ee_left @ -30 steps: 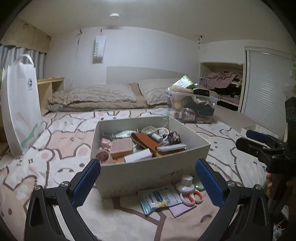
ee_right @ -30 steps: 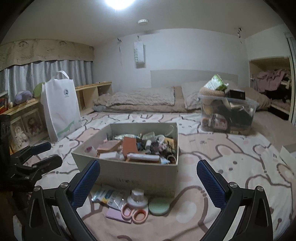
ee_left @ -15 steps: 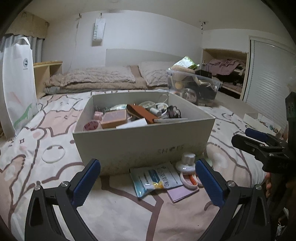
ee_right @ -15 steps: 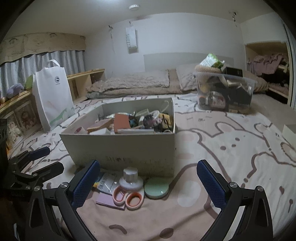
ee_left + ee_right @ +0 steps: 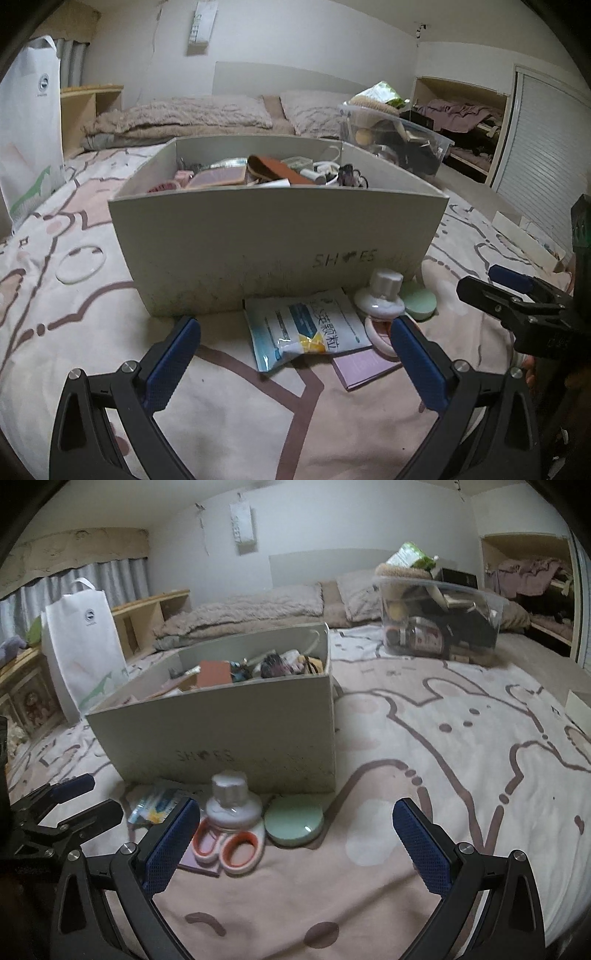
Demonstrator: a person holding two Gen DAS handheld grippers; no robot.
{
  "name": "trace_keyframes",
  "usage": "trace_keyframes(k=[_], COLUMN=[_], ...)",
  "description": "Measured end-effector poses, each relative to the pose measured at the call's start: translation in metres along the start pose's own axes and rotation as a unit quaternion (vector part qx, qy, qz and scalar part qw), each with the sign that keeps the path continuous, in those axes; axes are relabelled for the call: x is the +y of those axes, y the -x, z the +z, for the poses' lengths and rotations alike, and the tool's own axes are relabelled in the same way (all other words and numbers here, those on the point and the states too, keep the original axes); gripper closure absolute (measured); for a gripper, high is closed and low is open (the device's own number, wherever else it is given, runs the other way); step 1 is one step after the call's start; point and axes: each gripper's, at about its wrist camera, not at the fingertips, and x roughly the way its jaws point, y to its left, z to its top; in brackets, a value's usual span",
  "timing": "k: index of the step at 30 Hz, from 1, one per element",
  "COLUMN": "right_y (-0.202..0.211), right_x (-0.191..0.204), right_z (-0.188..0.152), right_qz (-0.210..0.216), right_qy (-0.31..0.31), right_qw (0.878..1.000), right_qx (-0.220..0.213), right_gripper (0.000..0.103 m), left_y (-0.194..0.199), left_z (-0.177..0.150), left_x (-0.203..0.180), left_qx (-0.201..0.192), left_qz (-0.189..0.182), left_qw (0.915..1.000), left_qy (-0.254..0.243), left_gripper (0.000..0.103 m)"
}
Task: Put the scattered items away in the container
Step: 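Move the left tool toward the medicine sachet while the right tool approaches the green compact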
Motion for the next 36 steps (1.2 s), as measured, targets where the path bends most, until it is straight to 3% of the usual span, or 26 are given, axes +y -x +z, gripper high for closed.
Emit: trace_keyframes(k=[13,21,31,36], right_y=[-0.037,-0.059,-0.072,-0.073], right_x=[-0.014,-0.008,-0.01,-0.01], right_z=[-0.011,-0.012,-0.006,-0.009], right_qz=[-0.035,-0.049,-0.052,-0.081], right_qy=[-0.029,-0.01,-0.005,0.0], right_qw=[0.997,0.994,0.993,0.991], right_qx=[0.065,0.096,0.102,0.102], right_gripper=[0.0,0.0,0.0,0.0], left_y=[-0.031,-0.04,-0.043,-0.051], left_z=[-0.009,-0.016,-0.02,-0.019], left_x=[0.005,0.007,0.003,-0.005], left_qx=[0.035,0.052,0.058,0.061], left_qz=[-0.002,-0.006,0.002,0.017], left_qw=[0.999,0.9982,0.9981,0.998], left_qy=[0.027,0.031,0.017,0.004], left_gripper=[0.0,0.0,0.0,0.0])
